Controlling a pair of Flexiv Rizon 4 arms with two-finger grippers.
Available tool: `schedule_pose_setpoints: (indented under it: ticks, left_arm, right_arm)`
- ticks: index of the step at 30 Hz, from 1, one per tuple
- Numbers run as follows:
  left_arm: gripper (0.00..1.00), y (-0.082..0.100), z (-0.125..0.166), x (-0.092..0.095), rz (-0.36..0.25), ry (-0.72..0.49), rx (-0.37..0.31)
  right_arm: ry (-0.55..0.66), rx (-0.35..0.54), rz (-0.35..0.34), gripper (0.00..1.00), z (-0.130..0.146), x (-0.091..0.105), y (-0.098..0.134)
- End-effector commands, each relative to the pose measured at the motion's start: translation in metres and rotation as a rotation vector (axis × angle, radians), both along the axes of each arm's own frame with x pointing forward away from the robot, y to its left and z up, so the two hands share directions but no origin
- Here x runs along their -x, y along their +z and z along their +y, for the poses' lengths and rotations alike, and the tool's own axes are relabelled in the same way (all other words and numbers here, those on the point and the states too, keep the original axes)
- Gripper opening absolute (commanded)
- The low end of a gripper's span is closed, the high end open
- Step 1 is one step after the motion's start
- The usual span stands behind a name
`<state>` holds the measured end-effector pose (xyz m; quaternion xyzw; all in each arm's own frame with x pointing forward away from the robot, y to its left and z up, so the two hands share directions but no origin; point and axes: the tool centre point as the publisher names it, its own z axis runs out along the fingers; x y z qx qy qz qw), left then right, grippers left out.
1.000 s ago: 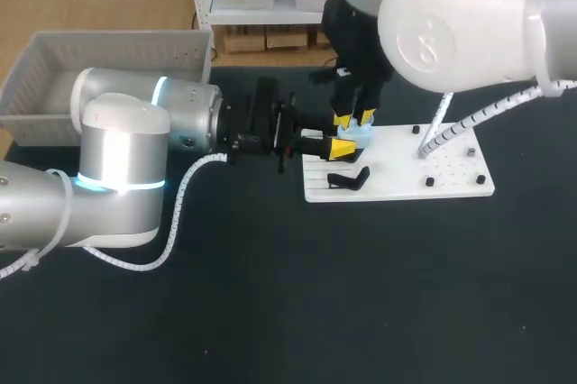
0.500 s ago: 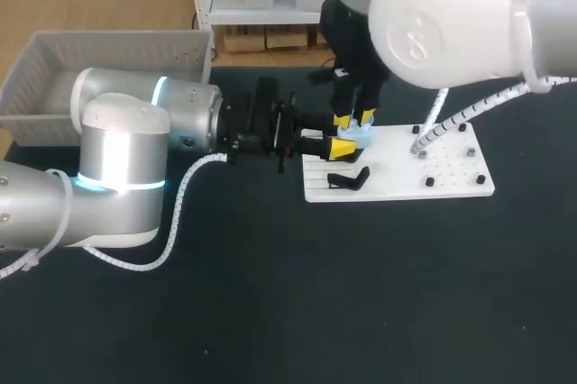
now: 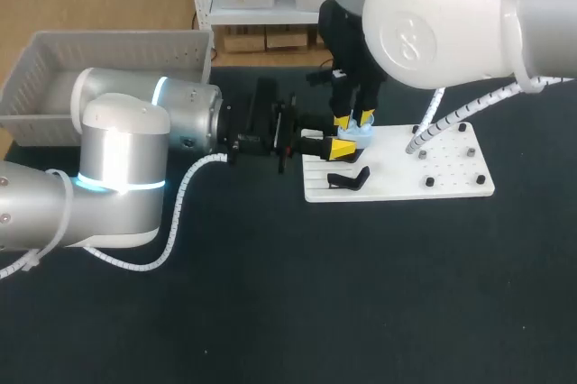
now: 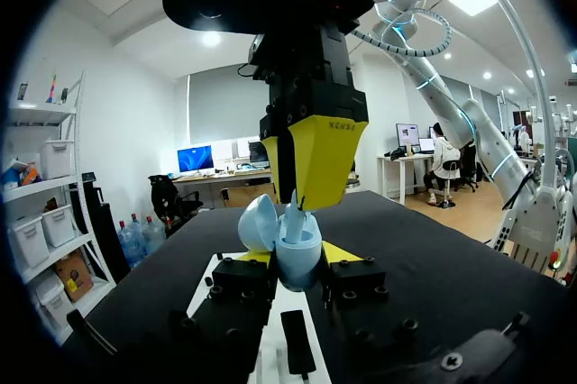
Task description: Pick up each earbud case from the left stands, insert the matching earbuds, close the lid, and place the case in the box.
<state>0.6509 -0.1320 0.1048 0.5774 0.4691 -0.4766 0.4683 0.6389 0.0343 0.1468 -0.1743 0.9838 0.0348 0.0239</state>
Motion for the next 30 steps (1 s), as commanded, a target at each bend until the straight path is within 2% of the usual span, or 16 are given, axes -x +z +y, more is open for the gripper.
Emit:
schedule_pose_setpoints:
  ticks: [1,13,14,16,17,18,19,20,26,30]
  left_arm:
    - [0.00,-0.001,0.000,0.000,-0.003,0.003,0.002]
    - [0.00,-0.001,0.000,0.000,-0.003,0.003,0.002]
    - [0.00,-0.001,0.000,0.000,-0.003,0.003,0.002]
    - [0.00,-0.001,0.000,0.000,-0.003,0.003,0.002]
    - [0.00,-0.001,0.000,0.000,-0.003,0.003,0.002]
    - [0.00,-0.001,0.000,0.000,-0.003,0.003,0.002]
    - [0.00,-0.001,0.000,0.000,-0.003,0.003,0.002]
    - [0.00,-0.001,0.000,0.000,-0.003,0.003,0.002]
    - [0.00,-0.001,0.000,0.000,-0.003,0.003,0.002]
    - [0.00,-0.001,0.000,0.000,-0.003,0.003,0.002]
  right_arm:
    - [-0.002,0.005,0.002,0.00,-0.001,-0.002,-0.003]
    - [-0.007,0.008,0.011,0.00,0.001,-0.004,-0.005]
    - [-0.008,0.007,0.011,0.03,0.001,-0.004,-0.005]
    - [-0.009,0.005,0.012,0.42,0.001,-0.004,-0.004]
    - [-0.009,0.004,0.011,0.56,0.001,-0.004,-0.003]
    - [-0.010,0.004,0.010,0.77,0.001,-0.003,-0.002]
    - [-0.010,0.002,0.009,0.91,0.000,-0.003,0.000]
    - [-0.011,-0.002,0.007,1.00,0.000,-0.001,0.002]
    - [-0.008,-0.049,-0.011,1.00,0.000,0.008,0.021]
    - [-0.084,-0.089,-0.036,1.00,-0.011,-0.004,0.033]
